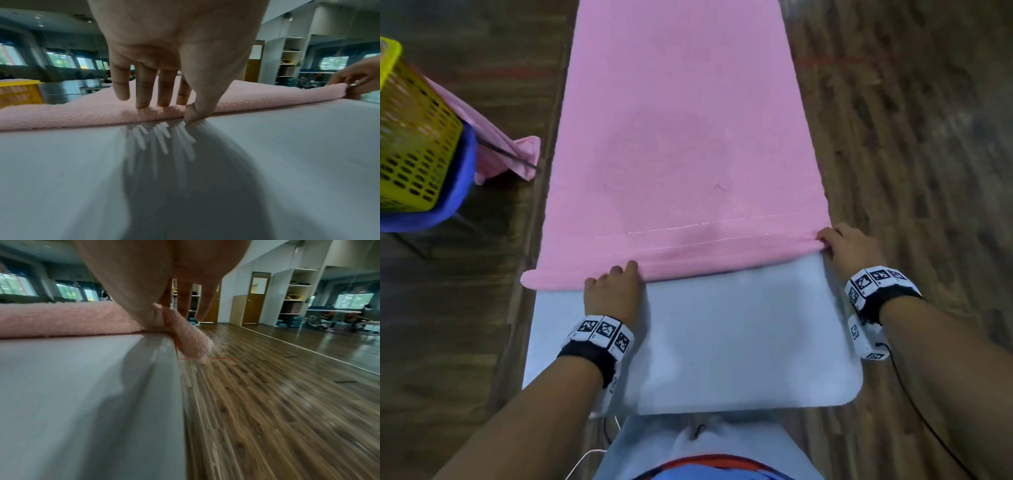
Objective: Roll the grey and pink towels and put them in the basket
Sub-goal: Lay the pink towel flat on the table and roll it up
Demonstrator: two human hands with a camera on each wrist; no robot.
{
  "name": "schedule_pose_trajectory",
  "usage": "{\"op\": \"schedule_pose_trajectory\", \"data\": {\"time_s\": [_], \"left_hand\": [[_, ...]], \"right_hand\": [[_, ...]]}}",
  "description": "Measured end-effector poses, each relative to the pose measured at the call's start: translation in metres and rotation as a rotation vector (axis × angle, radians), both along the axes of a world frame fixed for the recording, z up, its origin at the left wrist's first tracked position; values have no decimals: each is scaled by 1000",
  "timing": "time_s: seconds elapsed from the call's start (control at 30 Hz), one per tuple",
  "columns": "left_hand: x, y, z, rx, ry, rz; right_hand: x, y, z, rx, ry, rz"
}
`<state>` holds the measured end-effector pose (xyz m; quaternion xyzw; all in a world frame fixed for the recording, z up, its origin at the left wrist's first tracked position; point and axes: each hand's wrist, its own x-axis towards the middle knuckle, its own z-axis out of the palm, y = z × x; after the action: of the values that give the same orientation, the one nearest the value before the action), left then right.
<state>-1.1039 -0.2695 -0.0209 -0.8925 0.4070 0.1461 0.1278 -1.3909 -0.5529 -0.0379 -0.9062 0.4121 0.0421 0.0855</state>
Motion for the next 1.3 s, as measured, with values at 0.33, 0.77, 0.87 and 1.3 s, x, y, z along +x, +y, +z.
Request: {"op": "schedule_pose_trajectory", "data": {"time_s": [0.33, 0.77, 0.87, 1.3], "left_hand": [[66, -16, -1, -117, 156, 255], [70, 24, -11, -243, 6, 111], [88, 57, -7, -230, -27, 99], [199, 62, -10, -54, 123, 113]], "right_hand": [[20, -47, 8, 240, 136, -29], [59, 38, -15, -131, 34, 184], [66, 40, -13, -112, 44, 121], [89, 60, 3, 8, 185, -68]]}}
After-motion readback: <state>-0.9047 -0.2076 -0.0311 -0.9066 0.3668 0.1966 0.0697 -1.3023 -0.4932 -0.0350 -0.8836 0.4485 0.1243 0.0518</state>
